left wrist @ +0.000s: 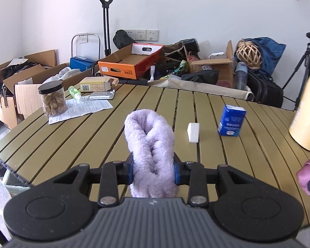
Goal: Collect trash
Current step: 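Lift the headband and pink bow off the table, pulling back toward the bin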
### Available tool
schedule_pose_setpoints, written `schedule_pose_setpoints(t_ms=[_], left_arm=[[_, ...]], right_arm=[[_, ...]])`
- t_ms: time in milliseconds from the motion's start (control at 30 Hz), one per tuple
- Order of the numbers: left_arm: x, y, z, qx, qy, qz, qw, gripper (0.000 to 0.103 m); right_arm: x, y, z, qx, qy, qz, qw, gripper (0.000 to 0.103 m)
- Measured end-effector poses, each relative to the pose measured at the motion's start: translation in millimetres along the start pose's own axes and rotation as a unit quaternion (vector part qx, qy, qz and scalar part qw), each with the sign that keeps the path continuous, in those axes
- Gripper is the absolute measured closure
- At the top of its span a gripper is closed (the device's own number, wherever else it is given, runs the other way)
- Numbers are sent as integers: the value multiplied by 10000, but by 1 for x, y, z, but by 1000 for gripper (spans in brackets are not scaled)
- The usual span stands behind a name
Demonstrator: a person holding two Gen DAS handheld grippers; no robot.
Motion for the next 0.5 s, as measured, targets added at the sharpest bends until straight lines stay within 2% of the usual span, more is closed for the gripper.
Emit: schedule_pose_setpoints(t_ms=[200, 500], left_arm=[[-22, -42, 2, -143, 26, -145, 9998, 69], [-68, -87, -2, -381, 21, -102, 9992, 69]], right_arm=[[-22, -35, 13, 112, -205, 23, 9997, 69], [-59, -72, 13, 194, -293, 255, 9991, 69]])
Point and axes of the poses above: each gripper's, at about its wrist camera, not at the fingertips, and y roughly the way its jaws point, z to its left, x to its top, the point moved 8 cm from there along y, roughly the way its jaws point, and after that the axes turned 10 degrees about y, right-handed, at the moved point
